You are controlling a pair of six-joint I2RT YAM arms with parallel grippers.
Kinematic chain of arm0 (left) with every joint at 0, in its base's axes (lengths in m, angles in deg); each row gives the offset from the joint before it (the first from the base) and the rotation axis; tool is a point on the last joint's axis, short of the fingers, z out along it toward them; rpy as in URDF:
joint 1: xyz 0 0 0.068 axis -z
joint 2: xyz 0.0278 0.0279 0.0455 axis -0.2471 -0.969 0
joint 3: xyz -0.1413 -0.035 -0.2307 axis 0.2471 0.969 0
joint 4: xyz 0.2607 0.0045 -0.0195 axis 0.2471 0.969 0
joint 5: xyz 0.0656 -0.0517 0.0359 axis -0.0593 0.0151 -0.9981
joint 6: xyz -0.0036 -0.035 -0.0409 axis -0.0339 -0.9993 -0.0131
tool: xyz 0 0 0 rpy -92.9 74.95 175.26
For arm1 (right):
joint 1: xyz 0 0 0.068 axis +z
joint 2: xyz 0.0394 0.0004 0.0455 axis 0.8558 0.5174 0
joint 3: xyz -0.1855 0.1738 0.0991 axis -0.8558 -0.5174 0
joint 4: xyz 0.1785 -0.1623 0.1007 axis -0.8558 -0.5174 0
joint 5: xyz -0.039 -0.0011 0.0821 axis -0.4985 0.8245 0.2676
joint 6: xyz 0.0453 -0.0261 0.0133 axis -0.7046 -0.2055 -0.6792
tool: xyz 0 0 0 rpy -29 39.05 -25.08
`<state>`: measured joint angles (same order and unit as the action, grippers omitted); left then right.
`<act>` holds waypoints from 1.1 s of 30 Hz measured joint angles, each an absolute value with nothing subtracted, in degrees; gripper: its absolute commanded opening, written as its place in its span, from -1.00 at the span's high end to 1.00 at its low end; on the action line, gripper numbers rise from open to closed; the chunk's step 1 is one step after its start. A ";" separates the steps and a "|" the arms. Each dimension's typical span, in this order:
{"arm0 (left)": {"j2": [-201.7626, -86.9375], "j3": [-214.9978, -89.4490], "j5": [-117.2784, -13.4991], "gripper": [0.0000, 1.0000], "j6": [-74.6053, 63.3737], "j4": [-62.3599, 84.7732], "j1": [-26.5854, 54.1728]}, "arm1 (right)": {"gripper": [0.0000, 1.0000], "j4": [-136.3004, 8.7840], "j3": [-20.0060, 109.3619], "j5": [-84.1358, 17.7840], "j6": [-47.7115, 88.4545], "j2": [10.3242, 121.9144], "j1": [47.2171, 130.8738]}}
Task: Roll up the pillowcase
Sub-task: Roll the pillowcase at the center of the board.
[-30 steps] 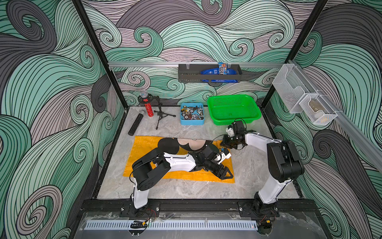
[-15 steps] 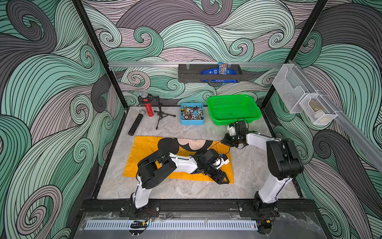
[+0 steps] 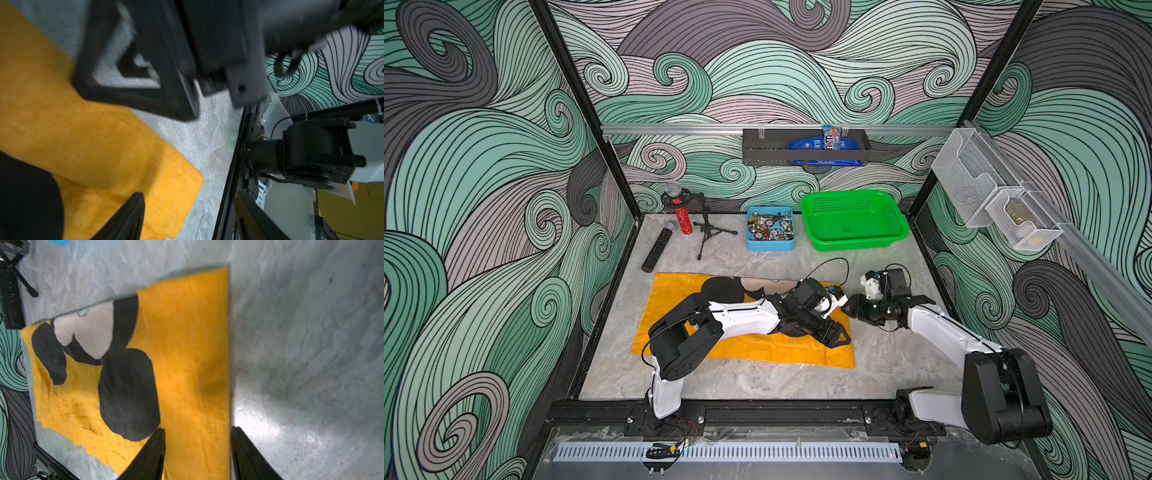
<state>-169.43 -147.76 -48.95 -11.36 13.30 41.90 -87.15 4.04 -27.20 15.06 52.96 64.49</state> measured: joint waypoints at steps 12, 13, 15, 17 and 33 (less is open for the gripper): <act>-167.11 -146.19 -50.79 -0.59 -11.33 13.50 32.92 | 0.03 -86.29 2.12 -23.22 15.52 58.18 64.49; -166.48 -145.73 -50.83 -0.59 -11.31 13.48 32.39 | 0.08 -85.70 2.12 -22.94 15.71 58.44 64.49; -165.08 -144.68 -50.88 -0.60 -11.23 13.52 31.10 | 0.17 -84.81 2.12 -22.39 15.93 59.03 64.49; -164.10 -143.72 -50.90 -0.61 -11.07 13.52 30.27 | 0.26 -83.93 2.12 -21.93 15.98 59.62 64.49; -161.65 -139.72 -51.05 -0.61 -10.74 15.09 28.50 | 1.00 -82.60 2.40 -22.43 15.76 56.34 64.49</act>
